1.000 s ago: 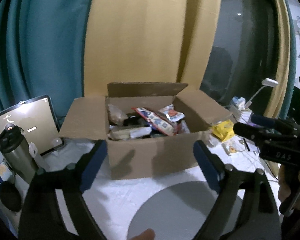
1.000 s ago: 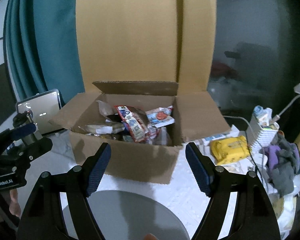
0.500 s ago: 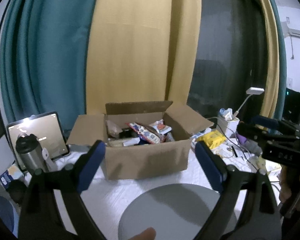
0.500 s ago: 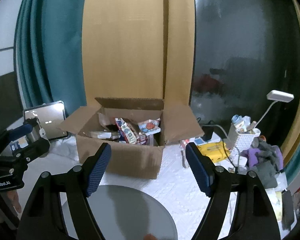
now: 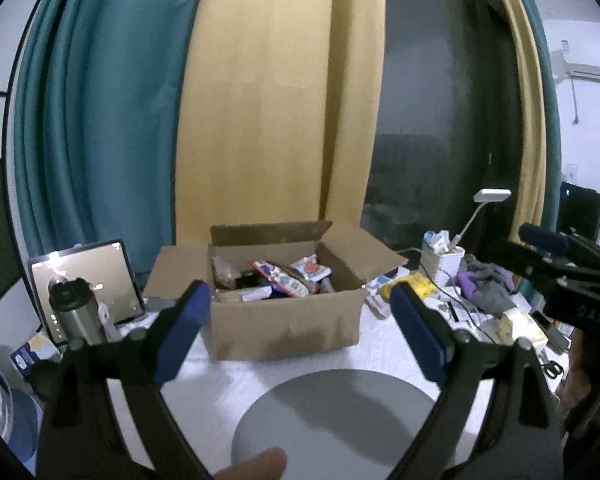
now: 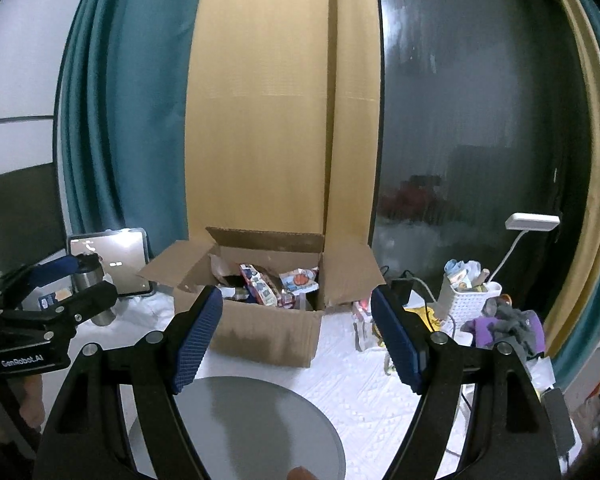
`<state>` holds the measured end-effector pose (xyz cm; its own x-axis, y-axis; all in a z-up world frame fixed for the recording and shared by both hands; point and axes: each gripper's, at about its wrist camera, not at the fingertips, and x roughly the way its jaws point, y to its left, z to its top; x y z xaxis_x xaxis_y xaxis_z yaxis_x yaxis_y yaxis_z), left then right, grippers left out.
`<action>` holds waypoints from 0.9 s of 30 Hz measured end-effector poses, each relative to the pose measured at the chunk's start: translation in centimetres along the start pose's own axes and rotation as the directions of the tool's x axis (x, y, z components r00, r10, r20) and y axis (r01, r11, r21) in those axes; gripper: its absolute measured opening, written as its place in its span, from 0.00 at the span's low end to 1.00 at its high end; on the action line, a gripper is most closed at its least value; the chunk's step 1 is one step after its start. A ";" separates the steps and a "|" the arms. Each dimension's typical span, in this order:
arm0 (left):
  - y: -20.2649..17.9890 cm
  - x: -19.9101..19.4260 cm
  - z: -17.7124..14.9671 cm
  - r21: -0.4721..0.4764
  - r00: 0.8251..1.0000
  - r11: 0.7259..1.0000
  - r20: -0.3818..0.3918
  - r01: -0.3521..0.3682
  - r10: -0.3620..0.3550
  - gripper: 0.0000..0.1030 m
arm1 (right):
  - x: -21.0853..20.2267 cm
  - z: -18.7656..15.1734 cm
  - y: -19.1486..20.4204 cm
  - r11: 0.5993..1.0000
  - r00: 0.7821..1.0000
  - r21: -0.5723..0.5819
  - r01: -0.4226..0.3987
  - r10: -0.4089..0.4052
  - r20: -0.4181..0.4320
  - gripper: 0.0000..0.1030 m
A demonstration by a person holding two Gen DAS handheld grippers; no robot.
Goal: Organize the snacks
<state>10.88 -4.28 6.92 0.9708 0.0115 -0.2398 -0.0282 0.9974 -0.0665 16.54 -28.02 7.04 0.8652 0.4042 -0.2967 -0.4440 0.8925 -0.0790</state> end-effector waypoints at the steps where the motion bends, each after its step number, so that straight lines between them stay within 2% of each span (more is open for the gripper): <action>1: 0.0 -0.2 0.0 0.002 1.000 1.000 0.006 0.000 0.000 0.89 | -0.2 0.0 0.0 1.000 1.000 0.000 0.001 -0.001 0.004 0.77; 9: -0.2 -1.8 0.2 -0.001 0.999 1.000 0.045 -0.011 0.011 0.89 | -2.4 0.1 0.4 1.000 0.999 -0.004 -0.001 0.001 0.044 0.77; 27: -1.1 -2.4 0.5 0.008 0.998 1.000 0.057 -0.022 0.022 0.90 | -2.6 -0.3 0.1 1.000 0.999 0.006 0.005 -0.005 0.036 0.78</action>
<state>8.70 -5.40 8.09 0.9819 0.0373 -0.1854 -0.0480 0.9974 -0.0532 14.20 -29.07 7.55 0.8754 0.4063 -0.2620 -0.4381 0.8959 -0.0744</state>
